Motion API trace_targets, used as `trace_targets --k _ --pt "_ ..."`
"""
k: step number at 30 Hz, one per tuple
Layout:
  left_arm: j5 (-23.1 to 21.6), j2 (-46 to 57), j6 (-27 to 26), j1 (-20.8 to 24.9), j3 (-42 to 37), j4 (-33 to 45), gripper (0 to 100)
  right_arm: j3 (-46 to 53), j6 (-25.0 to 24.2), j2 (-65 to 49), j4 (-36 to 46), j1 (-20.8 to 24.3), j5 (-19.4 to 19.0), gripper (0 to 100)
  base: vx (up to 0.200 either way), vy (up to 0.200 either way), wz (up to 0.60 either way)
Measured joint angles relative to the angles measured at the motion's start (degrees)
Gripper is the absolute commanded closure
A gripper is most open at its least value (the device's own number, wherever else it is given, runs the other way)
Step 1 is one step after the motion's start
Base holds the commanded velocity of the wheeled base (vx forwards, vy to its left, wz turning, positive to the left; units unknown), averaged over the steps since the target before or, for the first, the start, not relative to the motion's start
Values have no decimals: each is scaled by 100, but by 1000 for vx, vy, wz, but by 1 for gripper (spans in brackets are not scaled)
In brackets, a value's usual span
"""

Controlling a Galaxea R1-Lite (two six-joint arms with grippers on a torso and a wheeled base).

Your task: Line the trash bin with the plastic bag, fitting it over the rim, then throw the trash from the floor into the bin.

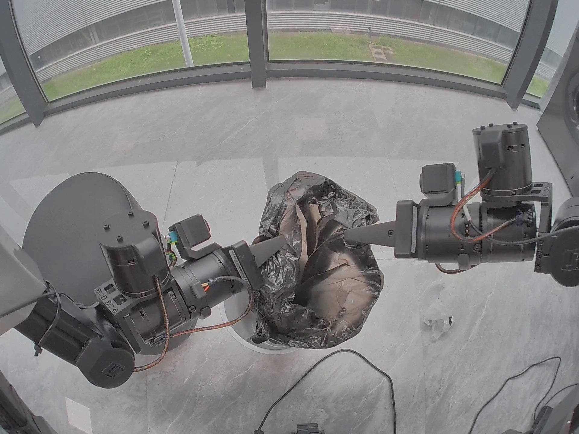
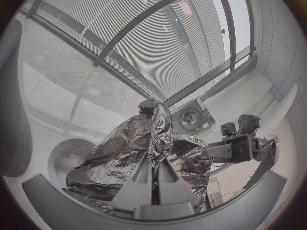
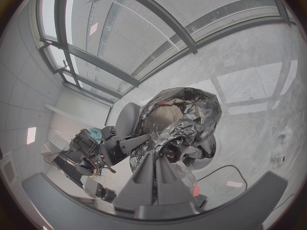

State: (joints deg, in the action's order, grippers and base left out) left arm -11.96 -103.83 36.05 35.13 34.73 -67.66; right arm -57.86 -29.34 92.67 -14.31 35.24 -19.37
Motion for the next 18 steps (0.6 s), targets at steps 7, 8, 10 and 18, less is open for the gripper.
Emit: trace_targets --k 7,8,10,18 --pt "26 -265 -529 -217 -78 -20 100 -124 538 490 0 -21 7 100 0 0 0" --pt "24 -306 -639 -265 -78 -24 100 -132 584 551 -2 -24 11 100 0 0 0" --pt "22 -384 -896 -350 -78 -24 100 -145 670 655 0 -29 20 100 0 0 0" --pt "68 -747 -1621 -601 -52 128 100 -236 1184 1097 -2 -162 323 100 0 0 0"
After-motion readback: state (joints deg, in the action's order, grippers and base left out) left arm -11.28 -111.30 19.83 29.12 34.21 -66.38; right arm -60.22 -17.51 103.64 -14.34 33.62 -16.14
